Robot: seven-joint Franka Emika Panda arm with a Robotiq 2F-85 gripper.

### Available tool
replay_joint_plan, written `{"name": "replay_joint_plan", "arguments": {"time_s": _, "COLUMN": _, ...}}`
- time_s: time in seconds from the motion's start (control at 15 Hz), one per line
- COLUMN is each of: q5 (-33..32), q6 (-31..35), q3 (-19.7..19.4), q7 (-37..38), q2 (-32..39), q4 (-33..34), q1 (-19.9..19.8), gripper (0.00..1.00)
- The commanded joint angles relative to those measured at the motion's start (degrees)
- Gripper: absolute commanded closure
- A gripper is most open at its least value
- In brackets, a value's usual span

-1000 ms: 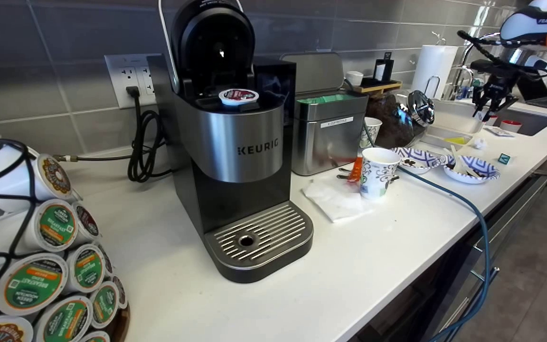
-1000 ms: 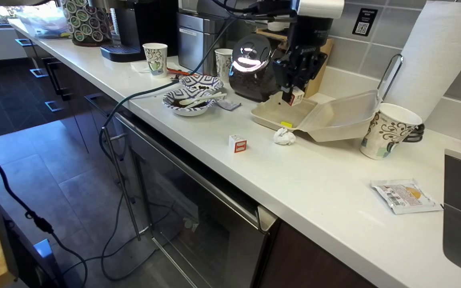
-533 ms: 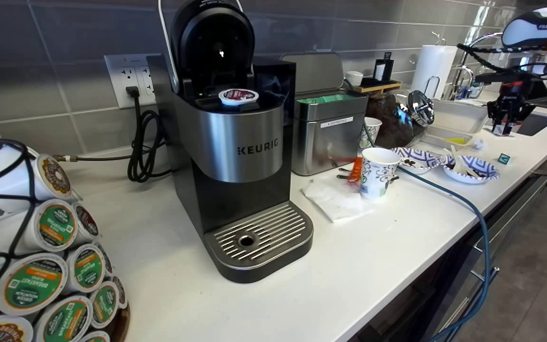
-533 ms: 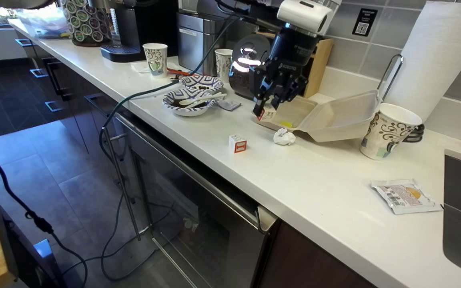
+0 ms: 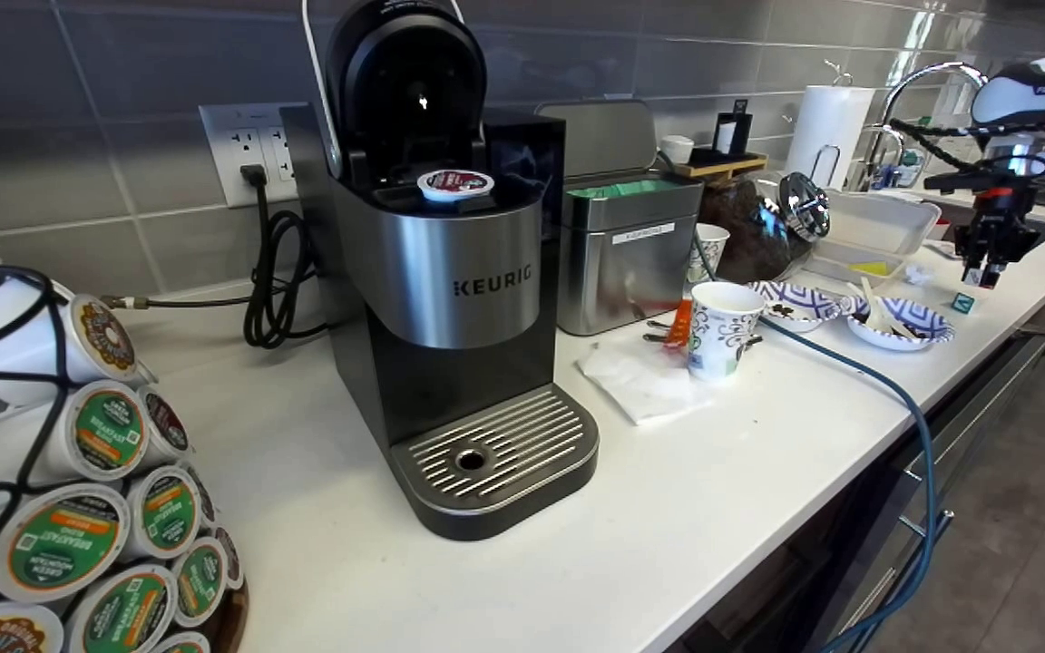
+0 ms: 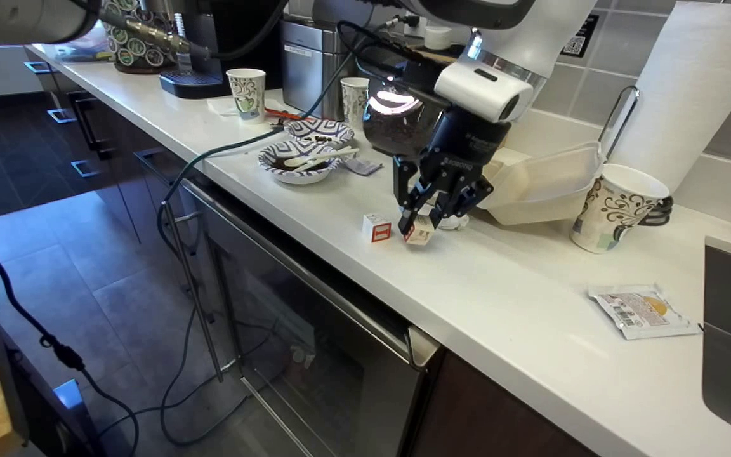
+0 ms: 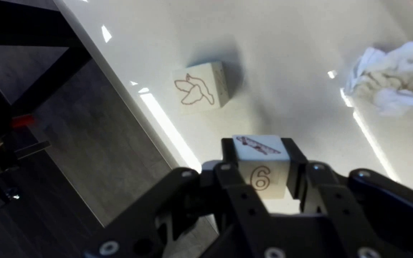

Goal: Remove the cubes from the tray

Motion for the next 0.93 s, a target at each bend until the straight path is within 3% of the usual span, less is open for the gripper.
{"name": "replay_joint_plan", "arguments": {"time_s": 0.0, "q5": -0.1, "q6": 3.8, "q3": 0.2, "q7": 3.4, "q2": 3.2, "q4": 1.8, "q1": -1.4, "gripper": 0.91}}
{"name": "replay_joint_plan", "arguments": {"time_s": 0.07, "q5": 0.1, "q6": 4.8, "q3": 0.4, "q7": 4.3, "q2": 3.8, "q4": 1.8, "q1": -1.7, "gripper": 0.91}}
{"name": "replay_joint_plan", "arguments": {"time_s": 0.13, "q5": 0.2, "q6": 6.3, "q3": 0.5, "q7": 5.0, "q2": 3.8, "q4": 1.1, "q1": -1.9, "gripper": 0.41}}
{"name": "replay_joint_plan", "arguments": {"time_s": 0.27, "q5": 0.1, "q6": 7.9, "q3": 0.5, "q7": 6.0, "q2": 3.8, "q4": 1.1, "q1": -2.4, "gripper": 0.36}}
{"name": "replay_joint_plan", "arguments": {"time_s": 0.6, "q5": 1.0, "q6": 13.7, "q3": 1.5, "q7": 8.8, "q2": 3.4, "q4": 1.7, "q1": -3.6, "gripper": 0.00}}
{"name": "replay_joint_plan", "arguments": {"time_s": 0.87, "q5": 1.7, "q6": 21.3, "q3": 2.9, "q7": 8.6, "q2": 1.6, "q4": 0.2, "q1": -4.3, "gripper": 0.00}}
